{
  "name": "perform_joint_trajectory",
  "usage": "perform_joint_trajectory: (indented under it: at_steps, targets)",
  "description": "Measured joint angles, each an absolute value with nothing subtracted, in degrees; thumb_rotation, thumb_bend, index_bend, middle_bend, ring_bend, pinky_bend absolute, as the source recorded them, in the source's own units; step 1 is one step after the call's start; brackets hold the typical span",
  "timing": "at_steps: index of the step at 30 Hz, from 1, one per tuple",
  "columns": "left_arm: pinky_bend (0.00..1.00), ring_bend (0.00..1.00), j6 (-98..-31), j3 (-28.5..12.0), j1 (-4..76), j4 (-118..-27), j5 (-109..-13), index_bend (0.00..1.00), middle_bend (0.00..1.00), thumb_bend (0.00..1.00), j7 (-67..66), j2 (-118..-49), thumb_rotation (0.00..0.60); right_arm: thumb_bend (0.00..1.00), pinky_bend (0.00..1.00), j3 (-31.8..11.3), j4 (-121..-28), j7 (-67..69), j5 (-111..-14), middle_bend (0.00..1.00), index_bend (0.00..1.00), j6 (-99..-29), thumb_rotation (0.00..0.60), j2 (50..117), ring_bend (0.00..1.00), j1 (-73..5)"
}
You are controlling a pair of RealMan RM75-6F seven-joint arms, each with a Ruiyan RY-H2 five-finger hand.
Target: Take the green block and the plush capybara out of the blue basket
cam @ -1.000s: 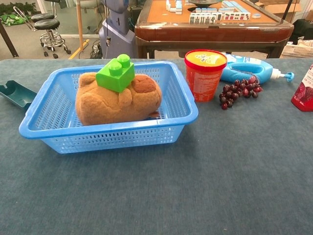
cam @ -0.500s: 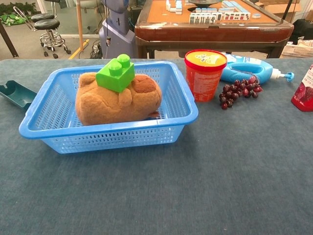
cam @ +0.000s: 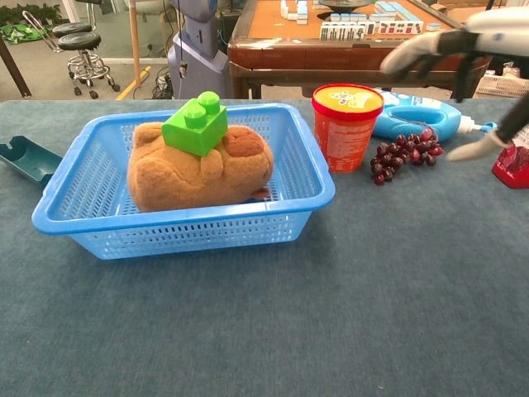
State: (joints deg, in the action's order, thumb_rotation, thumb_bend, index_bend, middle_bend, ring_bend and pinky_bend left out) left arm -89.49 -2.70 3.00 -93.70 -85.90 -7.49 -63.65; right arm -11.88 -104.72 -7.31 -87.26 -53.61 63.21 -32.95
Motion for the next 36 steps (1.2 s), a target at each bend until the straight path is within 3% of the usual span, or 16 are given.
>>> perform_joint_trajectory:
  at_steps: [8,25,28,30,33,36]
  targets:
    - [0.17,0.10,-91.04,-2.50,1.57,-93.61,-85.77,0.11,0.05,0.22,-6.58,-62.66,0.600,0.07,0.30,-16.78,-98.07,-11.84,-78.02,0.12,0.10,-43.10,0.600,75.08,0.12,-47.38]
    - [0.17,0.10,-92.28,-2.55,0.20,-93.35,-85.60,0.11,0.05,0.22,-6.14,-62.01,0.600,0.07,0.28,-20.58,-78.32,-15.60,-66.29,0.14,0.10,-34.46,0.600,91.01,0.11,-64.70]
    - [0.17,0.10,-92.33,-2.56,0.12,-93.41,-85.68,0.11,0.05,0.22,-6.28,-61.98,0.600,0.10,0.30,-20.86,-75.04,-15.71,-64.00,0.24,0.21,-33.11,0.600,93.00,0.20,-67.44]
    - [0.17,0.10,-92.46,-2.59,0.00,-93.42,-85.65,0.11,0.05,0.22,-6.30,-61.99,0.600,0.17,0.40,-20.98,-73.31,-16.11,-62.83,0.34,0.36,-33.04,0.600,94.27,0.31,-68.80]
    - [0.17,0.10,-92.75,-2.65,-0.27,-93.31,-85.55,0.11,0.05,0.22,-6.22,-62.00,0.600,0.23,0.55,-21.04,-71.31,-16.84,-61.76,0.43,0.47,-34.26,0.600,96.11,0.42,-70.15]
    - [0.17,0.10,-92.90,-2.69,-0.46,-93.15,-85.46,0.11,0.05,0.22,-5.99,-62.00,0.600,0.25,0.62,-20.81,-70.72,-16.92,-61.60,0.47,0.51,-36.10,0.600,96.87,0.47,-70.47]
